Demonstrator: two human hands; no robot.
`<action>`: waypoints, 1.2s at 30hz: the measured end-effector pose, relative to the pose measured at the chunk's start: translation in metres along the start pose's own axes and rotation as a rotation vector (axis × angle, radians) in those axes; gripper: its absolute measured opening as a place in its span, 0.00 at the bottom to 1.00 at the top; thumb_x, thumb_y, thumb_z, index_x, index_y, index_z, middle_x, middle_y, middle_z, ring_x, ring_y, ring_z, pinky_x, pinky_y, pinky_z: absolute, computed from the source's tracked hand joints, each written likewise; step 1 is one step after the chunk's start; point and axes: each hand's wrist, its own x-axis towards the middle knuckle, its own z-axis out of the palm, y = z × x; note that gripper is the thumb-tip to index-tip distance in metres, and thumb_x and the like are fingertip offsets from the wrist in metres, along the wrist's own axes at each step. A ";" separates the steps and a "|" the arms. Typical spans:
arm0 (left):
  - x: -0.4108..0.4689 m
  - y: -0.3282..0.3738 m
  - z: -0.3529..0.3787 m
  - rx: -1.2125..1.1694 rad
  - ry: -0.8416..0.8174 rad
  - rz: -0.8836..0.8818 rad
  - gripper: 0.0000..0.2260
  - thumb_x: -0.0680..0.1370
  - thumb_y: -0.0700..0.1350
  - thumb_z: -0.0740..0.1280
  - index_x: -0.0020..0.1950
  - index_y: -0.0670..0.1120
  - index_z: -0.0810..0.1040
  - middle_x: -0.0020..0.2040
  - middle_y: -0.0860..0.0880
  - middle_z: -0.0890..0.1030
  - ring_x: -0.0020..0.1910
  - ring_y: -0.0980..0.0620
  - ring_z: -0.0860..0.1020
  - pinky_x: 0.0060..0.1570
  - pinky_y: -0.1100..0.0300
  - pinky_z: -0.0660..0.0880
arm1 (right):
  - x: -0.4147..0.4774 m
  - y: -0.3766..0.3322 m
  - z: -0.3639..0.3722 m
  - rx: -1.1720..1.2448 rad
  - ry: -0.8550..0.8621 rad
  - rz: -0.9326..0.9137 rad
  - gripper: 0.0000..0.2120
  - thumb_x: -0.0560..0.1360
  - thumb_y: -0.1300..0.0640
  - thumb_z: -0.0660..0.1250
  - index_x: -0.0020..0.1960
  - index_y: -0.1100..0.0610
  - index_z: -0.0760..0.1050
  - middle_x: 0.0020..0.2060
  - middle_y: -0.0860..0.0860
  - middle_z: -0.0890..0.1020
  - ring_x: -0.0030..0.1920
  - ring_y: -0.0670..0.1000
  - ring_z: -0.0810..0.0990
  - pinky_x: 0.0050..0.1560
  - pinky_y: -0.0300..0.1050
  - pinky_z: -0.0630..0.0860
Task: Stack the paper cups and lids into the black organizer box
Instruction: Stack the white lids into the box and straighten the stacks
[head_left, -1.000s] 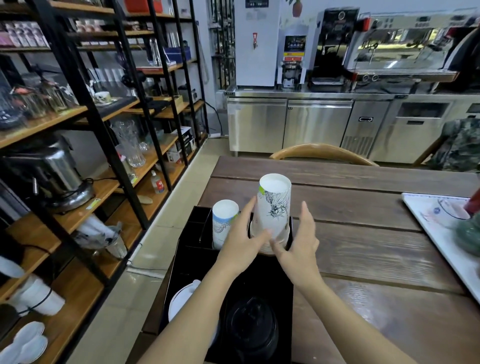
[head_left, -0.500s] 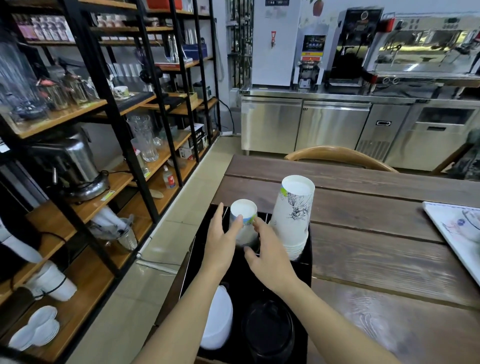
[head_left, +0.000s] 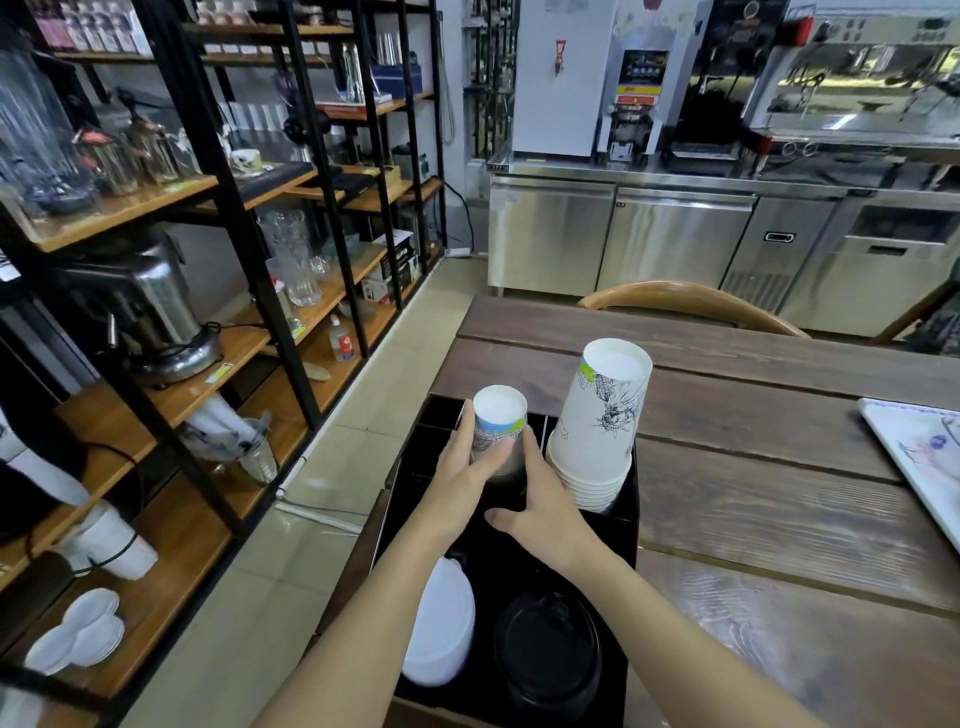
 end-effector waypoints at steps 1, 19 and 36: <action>0.002 -0.002 0.000 -0.005 0.001 0.003 0.32 0.78 0.50 0.63 0.77 0.57 0.49 0.76 0.56 0.60 0.73 0.57 0.61 0.72 0.59 0.58 | -0.001 -0.001 -0.002 0.005 0.000 -0.005 0.51 0.57 0.49 0.67 0.75 0.43 0.46 0.71 0.41 0.67 0.72 0.45 0.65 0.73 0.56 0.62; -0.048 -0.028 0.015 0.450 0.357 0.120 0.13 0.77 0.42 0.65 0.61 0.43 0.74 0.57 0.48 0.78 0.58 0.50 0.75 0.59 0.58 0.70 | -0.052 0.006 -0.027 -0.014 0.340 0.110 0.12 0.75 0.63 0.64 0.59 0.60 0.75 0.46 0.48 0.78 0.47 0.49 0.76 0.56 0.46 0.74; -0.092 -0.051 0.034 0.551 -0.072 -0.236 0.23 0.79 0.47 0.61 0.73 0.47 0.60 0.70 0.45 0.70 0.64 0.46 0.73 0.60 0.54 0.73 | -0.124 0.024 -0.021 -0.156 0.060 0.431 0.29 0.72 0.38 0.65 0.62 0.59 0.74 0.57 0.54 0.81 0.57 0.53 0.78 0.44 0.41 0.70</action>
